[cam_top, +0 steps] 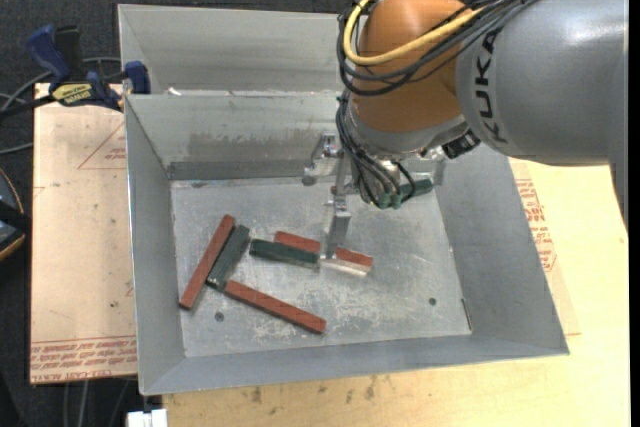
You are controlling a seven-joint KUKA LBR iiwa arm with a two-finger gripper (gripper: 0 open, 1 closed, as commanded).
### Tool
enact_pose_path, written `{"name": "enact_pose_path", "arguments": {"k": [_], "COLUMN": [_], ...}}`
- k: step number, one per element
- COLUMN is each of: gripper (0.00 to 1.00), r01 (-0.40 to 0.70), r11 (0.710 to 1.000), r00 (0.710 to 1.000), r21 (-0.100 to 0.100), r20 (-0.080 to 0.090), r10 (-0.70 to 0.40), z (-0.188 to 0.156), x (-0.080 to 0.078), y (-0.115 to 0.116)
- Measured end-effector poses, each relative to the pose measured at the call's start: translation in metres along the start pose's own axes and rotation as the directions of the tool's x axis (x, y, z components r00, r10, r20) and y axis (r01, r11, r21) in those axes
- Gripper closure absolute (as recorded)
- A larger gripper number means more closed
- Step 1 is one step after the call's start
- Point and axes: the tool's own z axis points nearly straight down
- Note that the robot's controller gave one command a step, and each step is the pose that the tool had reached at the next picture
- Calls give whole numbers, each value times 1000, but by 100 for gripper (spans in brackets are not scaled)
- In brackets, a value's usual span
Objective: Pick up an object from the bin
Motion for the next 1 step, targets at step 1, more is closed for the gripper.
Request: {"name": "enact_pose_path", "arguments": {"k": [1], "gripper": [100], "r01": [-114], "r11": [993], "r00": [993], "r21": [-5], "r20": [19], "r10": [114], "z": [130], "x": [-10], "y": [12]}}
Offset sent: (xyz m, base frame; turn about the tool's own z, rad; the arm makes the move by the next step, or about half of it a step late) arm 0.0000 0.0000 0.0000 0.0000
